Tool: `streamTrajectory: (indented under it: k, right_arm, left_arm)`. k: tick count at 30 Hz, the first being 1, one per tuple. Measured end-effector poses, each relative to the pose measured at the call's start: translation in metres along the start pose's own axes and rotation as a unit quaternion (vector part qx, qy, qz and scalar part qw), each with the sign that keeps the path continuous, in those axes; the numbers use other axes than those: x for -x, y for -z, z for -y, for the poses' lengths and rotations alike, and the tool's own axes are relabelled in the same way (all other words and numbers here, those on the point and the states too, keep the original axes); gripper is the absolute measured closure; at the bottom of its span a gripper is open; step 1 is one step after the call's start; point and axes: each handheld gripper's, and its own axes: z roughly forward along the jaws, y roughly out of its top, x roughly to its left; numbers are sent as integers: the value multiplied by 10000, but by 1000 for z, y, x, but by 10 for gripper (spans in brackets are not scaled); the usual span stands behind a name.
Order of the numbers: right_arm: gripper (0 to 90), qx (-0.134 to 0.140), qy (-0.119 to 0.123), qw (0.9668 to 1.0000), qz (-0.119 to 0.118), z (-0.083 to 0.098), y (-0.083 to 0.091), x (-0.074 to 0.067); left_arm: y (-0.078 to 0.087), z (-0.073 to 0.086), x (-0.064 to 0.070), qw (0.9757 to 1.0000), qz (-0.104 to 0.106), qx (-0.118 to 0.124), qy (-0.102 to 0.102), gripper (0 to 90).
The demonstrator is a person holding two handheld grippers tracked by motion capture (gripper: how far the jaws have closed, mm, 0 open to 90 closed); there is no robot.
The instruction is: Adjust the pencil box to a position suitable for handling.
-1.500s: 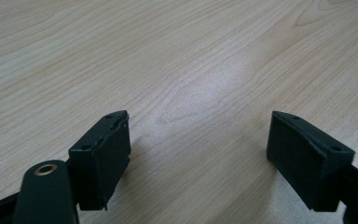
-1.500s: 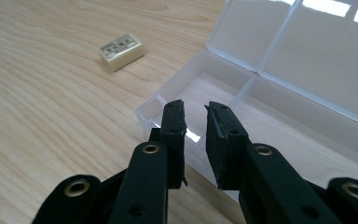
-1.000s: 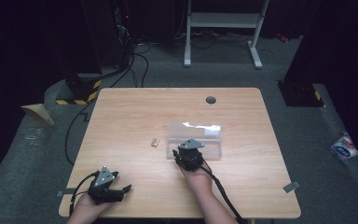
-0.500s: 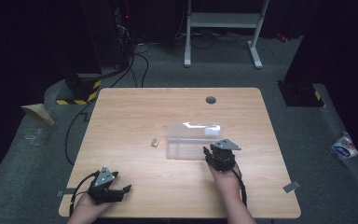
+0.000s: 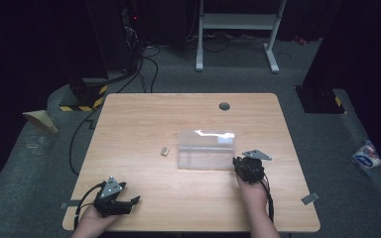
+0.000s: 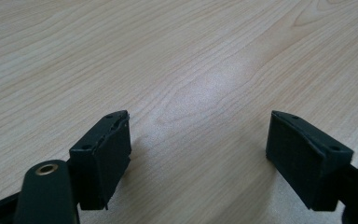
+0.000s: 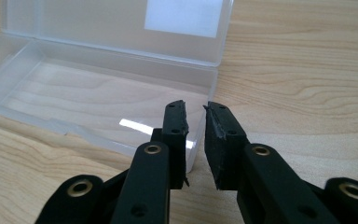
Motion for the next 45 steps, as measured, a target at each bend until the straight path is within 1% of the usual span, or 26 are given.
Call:
streamTrajectory:
  k: [5,11,12,15,19,22,26,31,32,33,34,35,39,43,45]
  right_arm:
    - [800,-114,5,9999,22,1,-6,0]
    - [818,-165,105,9998,10,-1,-11,-3]
    - [820,-157,172,9997,5,-2,-12,-3]
    - [825,-176,196,9996,52,-4,-14,-4]
    - [835,-216,194,9996,37,-7,-18,-5]
    - [837,-232,255,9994,17,-9,-19,-9]
    - [837,-249,375,9990,-67,-9,-20,-15]
    - [836,-230,340,9991,-86,-7,-20,-20]
    - [835,-218,343,9991,-102,-6,-19,-21]
    - [834,-218,354,9991,-107,-6,-19,-21]
    - [833,-215,331,9992,-107,-5,-18,-23]
    - [833,-199,350,9991,-100,-4,-17,-23]
    - [832,-206,281,9994,-93,-3,-16,-25]
    - [830,-184,285,9994,-66,-3,-15,-26]
    - [815,-143,290,9995,-66,-4,-14,-25]
  left_arm:
    - [0,0,0,10000,0,0,0,222]
    - [0,0,0,10000,0,-1,-1,222]
    - [0,0,0,10000,1,0,2,222]
    - [0,0,0,10000,4,-1,0,222]
    - [0,0,0,10000,0,-2,-8,222]
    - [0,0,0,10000,3,-1,-1,222]
    - [0,0,0,10000,0,-2,-11,222]
    - [0,0,0,10000,6,0,5,222]
    - [0,0,0,10000,-6,-3,-25,222]
    - [0,0,0,10000,6,0,5,222]
    - [0,0,-1,10000,-17,-5,-45,222]
    - [0,0,0,10000,2,-1,-5,222]
    - [0,0,0,10000,6,-1,1,222]
    - [0,0,0,10000,5,-1,1,222]
    - [0,0,-1,10000,-17,-7,-57,222]
